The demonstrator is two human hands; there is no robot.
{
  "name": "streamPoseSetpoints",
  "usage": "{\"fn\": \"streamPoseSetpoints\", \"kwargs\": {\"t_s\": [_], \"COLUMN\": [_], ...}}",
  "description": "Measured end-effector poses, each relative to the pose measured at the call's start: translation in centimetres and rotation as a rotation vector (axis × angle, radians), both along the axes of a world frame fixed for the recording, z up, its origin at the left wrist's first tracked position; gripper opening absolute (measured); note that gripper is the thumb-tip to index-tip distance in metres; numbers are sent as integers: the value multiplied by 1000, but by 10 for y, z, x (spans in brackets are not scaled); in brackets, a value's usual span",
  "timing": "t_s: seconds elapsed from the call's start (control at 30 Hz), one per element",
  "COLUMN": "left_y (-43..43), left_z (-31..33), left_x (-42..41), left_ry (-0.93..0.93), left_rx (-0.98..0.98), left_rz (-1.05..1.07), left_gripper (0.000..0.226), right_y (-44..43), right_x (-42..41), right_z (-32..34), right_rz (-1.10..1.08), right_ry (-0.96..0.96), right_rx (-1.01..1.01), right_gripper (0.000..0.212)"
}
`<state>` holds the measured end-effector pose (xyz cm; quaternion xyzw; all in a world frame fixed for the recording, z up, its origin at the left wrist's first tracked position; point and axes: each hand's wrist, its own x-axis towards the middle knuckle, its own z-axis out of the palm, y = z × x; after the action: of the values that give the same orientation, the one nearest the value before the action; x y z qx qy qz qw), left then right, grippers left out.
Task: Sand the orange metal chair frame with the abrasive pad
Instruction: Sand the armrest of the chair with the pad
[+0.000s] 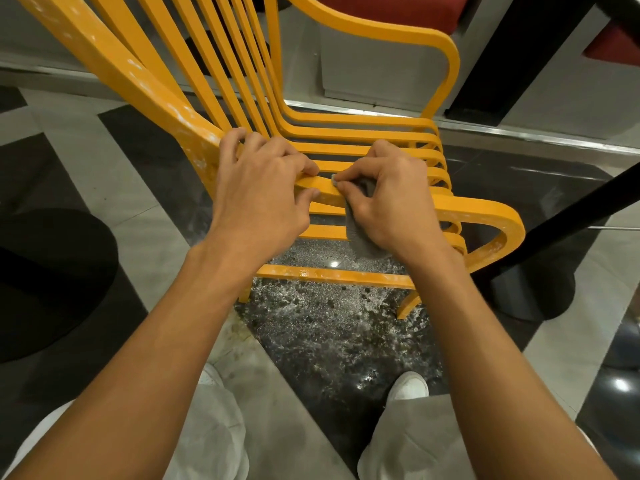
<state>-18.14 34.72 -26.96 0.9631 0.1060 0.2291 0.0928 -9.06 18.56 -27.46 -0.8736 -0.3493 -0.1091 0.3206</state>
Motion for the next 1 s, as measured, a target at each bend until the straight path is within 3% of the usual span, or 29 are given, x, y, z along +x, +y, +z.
{"fn": "streamPoseSetpoints", "kwargs": {"t_s": [0.2, 0.33, 0.53, 0.63, 0.8, 1.0], "left_y": [2, 3, 7, 10, 11, 12], "left_z": [0, 2, 4, 9, 13, 14], "left_x": [0, -1, -3, -6, -8, -8], "left_ry": [-2, 7, 17, 37, 60, 71], "left_rx": [-21, -28, 1, 23, 60, 48], "left_rz": [-7, -11, 5, 34, 70, 71], "left_gripper": [32, 32, 31, 30, 29, 30], "right_y": [-18, -8, -2, -11, 19, 2], "right_x": [9, 7, 0, 8, -11, 1], "right_z": [12, 7, 9, 13, -1, 7], "right_rz": [69, -28, 104, 60, 39, 65], "right_ry": [98, 32, 88, 127, 10, 89], "right_rx": [-74, -48, -42, -64, 42, -24], "right_gripper": [8, 7, 10, 8, 10, 10]}}
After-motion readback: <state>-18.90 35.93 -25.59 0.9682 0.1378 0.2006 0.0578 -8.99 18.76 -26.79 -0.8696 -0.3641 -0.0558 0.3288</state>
